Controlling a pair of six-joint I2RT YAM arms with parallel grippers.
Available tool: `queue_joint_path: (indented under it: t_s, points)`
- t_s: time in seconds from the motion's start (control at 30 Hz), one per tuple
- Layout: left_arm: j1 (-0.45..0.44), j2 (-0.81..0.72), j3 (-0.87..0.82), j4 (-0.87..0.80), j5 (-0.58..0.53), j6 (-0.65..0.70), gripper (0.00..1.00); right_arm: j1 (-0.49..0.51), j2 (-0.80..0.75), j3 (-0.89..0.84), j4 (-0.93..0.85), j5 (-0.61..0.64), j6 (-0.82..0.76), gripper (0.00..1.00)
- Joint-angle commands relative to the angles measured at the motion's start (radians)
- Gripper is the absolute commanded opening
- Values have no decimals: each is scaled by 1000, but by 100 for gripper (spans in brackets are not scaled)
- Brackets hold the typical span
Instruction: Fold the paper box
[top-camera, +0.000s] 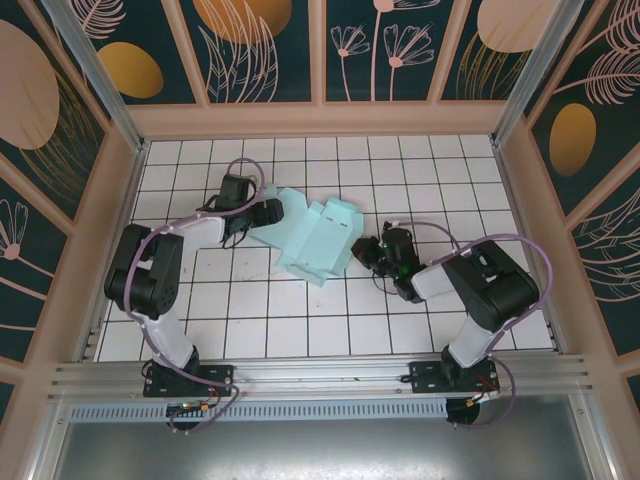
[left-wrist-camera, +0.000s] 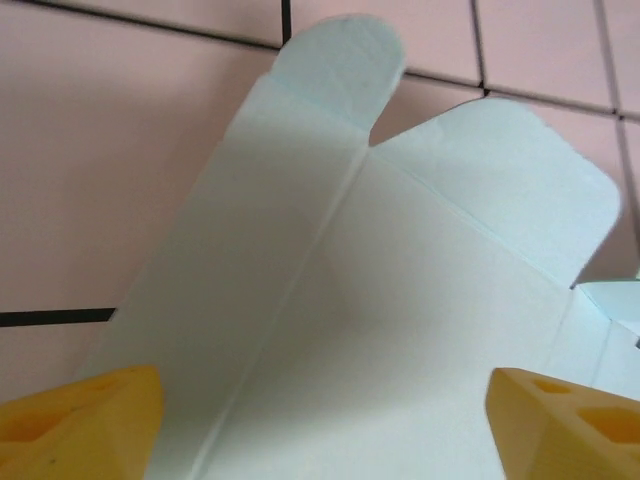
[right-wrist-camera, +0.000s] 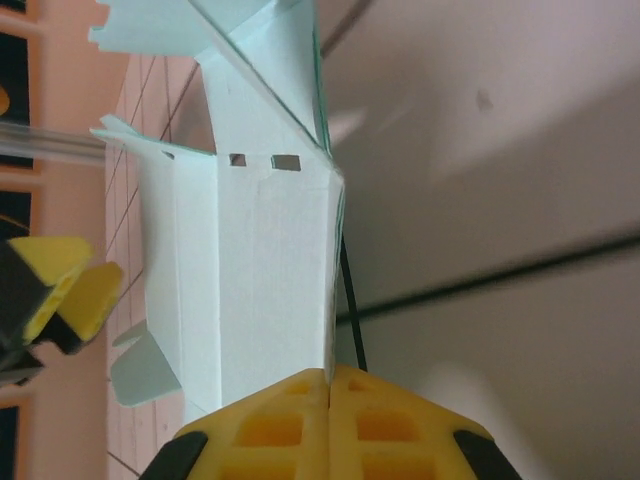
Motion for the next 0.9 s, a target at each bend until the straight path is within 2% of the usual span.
queue_joint_path:
  t_s: [0.0, 0.03, 0.17, 0.3, 0.47, 0.6, 0.77, 0.87]
  points:
    - [0, -104, -25, 116, 0, 89, 95, -81, 36, 84, -86, -193, -314, 0]
    - [0, -116, -51, 130, 8, 123, 98, -101, 49, 129, -151, -235, -412, 0]
    - [0, -124, -36, 133, 39, 255, 99, -133, 99, 330, -478, -333, -755, 0]
    - [-1, -121, 0, 114, 153, 431, 99, -157, 135, 486, -685, -398, -955, 0]
    - [-1, -99, 67, -16, 273, 645, 99, -163, 159, 623, -858, -484, -1116, 0]
    - [-1, -94, 88, -88, 398, 761, 92, -168, 170, 687, -931, -507, -1187, 0]
    - [0, -100, 77, -132, 523, 830, 88, -173, 177, 746, -987, -552, -1218, 0]
    - [-1, -105, 64, -128, 568, 840, 92, -179, 191, 774, -999, -552, -1201, 0]
